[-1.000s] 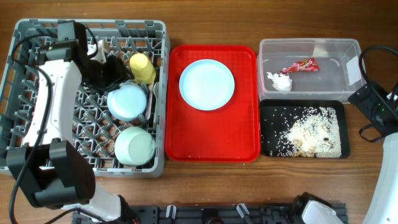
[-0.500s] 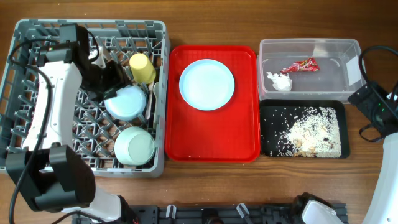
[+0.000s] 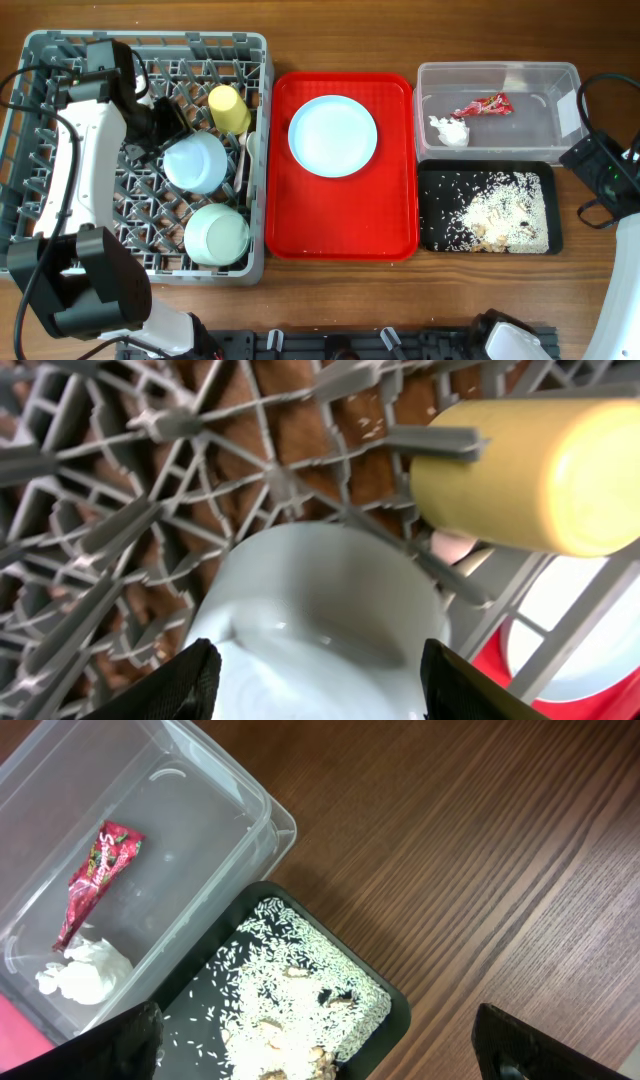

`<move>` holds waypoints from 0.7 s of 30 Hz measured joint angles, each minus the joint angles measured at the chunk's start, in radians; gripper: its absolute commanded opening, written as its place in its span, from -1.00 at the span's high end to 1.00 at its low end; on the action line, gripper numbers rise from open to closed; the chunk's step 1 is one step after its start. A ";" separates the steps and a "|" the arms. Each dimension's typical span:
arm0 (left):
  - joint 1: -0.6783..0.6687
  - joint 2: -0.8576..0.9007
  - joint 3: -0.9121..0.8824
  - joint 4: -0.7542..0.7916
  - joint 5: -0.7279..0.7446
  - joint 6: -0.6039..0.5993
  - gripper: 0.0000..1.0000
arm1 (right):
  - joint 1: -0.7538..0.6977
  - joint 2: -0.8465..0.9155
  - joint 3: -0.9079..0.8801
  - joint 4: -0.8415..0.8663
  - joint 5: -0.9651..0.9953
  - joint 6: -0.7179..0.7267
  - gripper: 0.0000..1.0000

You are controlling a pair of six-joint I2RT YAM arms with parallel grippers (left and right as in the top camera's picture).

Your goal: Sort waste into correct bins and load items into the dishwasher rack

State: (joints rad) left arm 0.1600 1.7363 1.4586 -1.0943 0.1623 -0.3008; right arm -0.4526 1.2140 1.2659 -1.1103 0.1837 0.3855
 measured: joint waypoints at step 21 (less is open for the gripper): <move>-0.028 -0.005 -0.001 0.035 0.156 0.018 -0.14 | 0.000 0.000 0.000 0.000 0.000 0.000 -1.00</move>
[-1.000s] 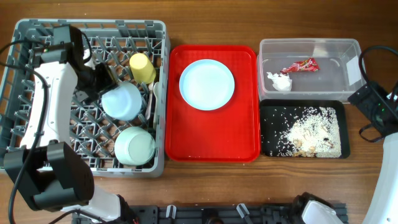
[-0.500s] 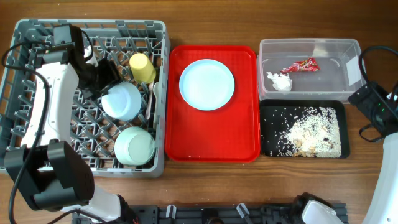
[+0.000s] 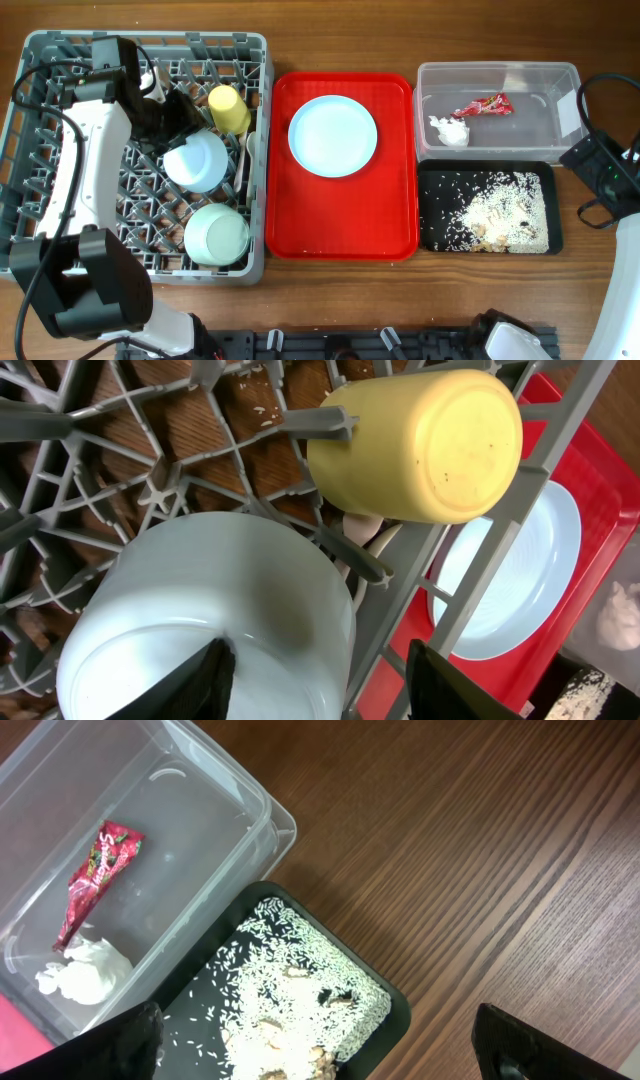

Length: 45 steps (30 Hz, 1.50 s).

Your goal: Sort waste into correct bins and load items into the dishwasher rack

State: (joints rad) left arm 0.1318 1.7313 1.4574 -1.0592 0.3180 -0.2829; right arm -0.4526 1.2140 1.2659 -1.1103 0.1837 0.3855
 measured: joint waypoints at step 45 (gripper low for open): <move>-0.365 0.080 -0.001 0.018 -0.540 -0.131 0.92 | 0.000 0.000 0.000 0.000 0.000 0.000 -1.00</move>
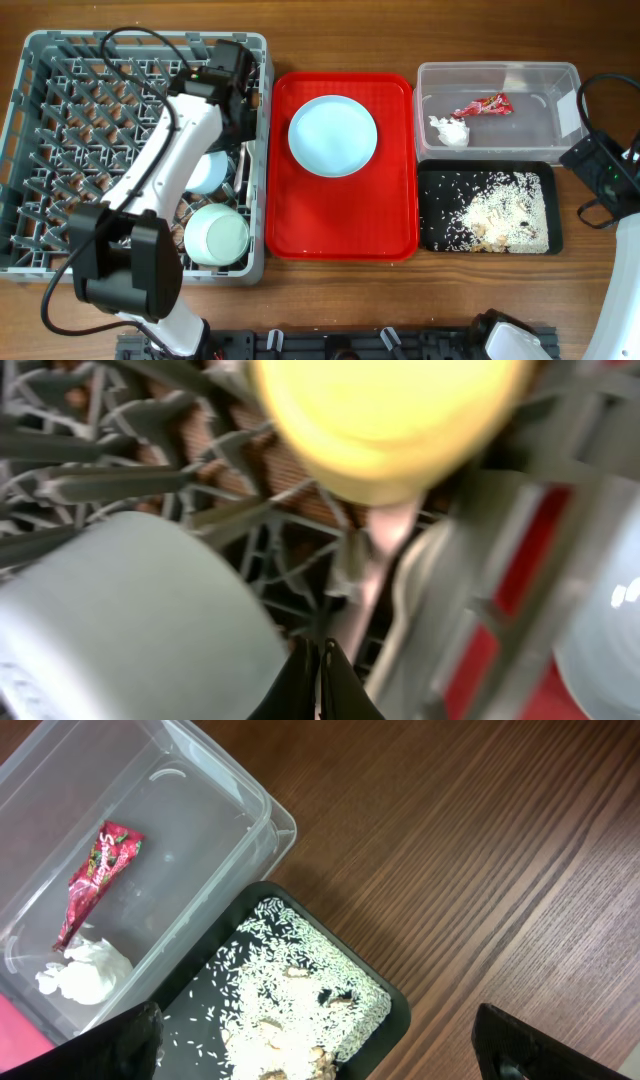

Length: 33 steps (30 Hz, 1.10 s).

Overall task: Sort waste into correct bins and load items into the dishwasher rack
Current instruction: 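Reach the left gripper to the light-blue plate's rim on the tray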

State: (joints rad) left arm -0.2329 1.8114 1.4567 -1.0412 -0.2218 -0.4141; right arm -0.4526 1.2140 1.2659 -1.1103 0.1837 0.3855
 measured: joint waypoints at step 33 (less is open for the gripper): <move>-0.069 -0.064 0.005 0.120 0.120 0.011 0.23 | 0.000 0.000 0.000 0.000 0.000 0.000 -0.99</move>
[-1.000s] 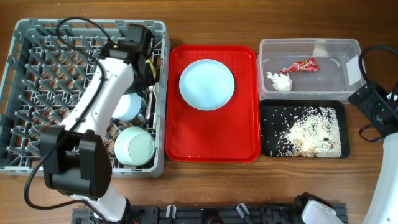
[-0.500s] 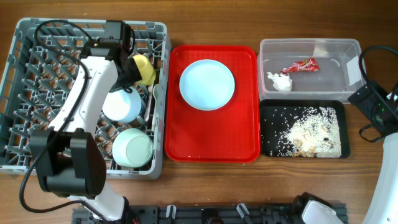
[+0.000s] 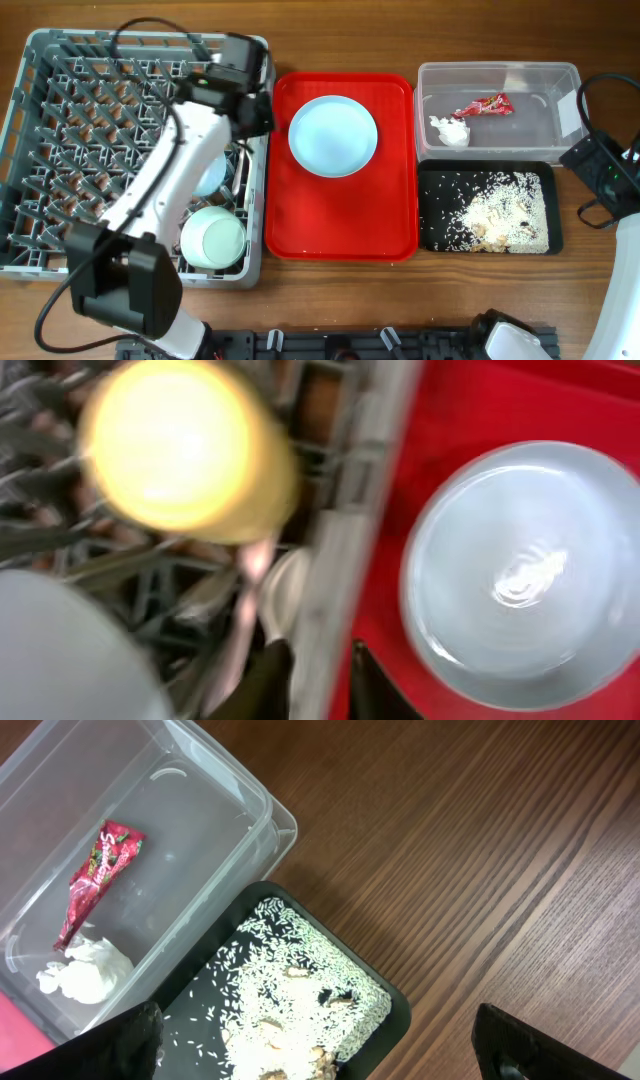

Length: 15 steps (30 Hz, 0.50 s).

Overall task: Sort waste into correct bins and load items into the dishwasher rack
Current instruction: 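Reach the left gripper to the light-blue plate's rim on the tray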

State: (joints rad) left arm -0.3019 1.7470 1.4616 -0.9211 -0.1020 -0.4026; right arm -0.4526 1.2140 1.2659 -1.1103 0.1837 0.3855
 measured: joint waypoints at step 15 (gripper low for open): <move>-0.130 0.125 0.000 0.115 0.010 -0.016 -0.08 | 0.000 0.000 0.000 0.000 0.000 0.000 -0.99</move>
State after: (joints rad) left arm -0.4320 1.8717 1.4616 -0.8059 -0.0921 -0.4183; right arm -0.4526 1.2140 1.2659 -1.1103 0.1837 0.3855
